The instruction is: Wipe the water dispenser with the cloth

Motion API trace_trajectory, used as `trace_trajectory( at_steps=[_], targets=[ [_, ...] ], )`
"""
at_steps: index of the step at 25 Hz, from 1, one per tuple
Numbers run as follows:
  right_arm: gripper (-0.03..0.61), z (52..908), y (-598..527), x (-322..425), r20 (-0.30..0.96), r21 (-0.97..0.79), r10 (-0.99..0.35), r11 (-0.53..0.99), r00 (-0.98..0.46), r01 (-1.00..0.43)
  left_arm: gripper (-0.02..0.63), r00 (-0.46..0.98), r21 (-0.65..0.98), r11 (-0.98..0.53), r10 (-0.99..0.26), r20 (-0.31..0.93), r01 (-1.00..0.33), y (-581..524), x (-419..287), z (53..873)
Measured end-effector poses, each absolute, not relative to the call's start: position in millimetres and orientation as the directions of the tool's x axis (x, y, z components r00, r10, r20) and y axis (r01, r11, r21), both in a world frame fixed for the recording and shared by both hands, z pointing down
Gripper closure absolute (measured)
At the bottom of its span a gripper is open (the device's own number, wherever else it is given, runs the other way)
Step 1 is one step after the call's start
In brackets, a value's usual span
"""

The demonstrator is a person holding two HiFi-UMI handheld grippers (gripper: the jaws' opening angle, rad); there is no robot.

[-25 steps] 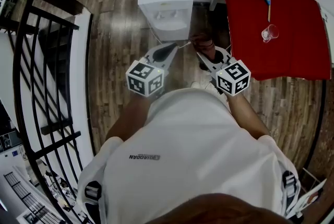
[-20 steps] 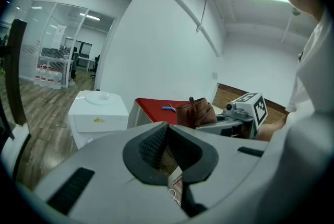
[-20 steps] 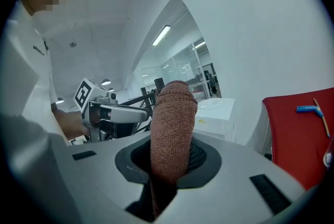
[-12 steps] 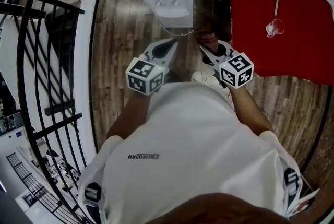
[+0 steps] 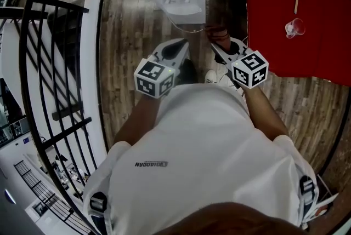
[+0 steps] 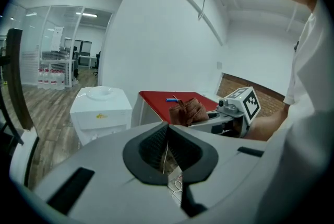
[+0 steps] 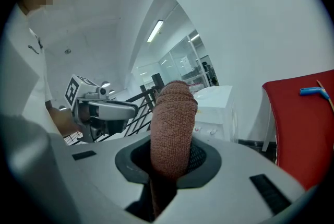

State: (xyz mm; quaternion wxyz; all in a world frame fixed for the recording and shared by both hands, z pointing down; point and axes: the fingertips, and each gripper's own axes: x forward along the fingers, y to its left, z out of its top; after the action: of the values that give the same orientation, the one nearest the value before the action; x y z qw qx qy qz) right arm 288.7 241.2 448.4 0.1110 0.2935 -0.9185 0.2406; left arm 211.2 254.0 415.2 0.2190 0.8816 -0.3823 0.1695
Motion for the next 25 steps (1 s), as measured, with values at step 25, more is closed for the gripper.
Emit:
trace_trajectory(
  at_steps=[25],
  targets=[
    [0.514, 443, 28, 229, 0.561, 0.163, -0.616, 0.737, -0.552, -0.656, 0.621, 0.739, 0.236, -0.717, -0.549, 0.39, -0.656, 42, 120, 417]
  ],
)
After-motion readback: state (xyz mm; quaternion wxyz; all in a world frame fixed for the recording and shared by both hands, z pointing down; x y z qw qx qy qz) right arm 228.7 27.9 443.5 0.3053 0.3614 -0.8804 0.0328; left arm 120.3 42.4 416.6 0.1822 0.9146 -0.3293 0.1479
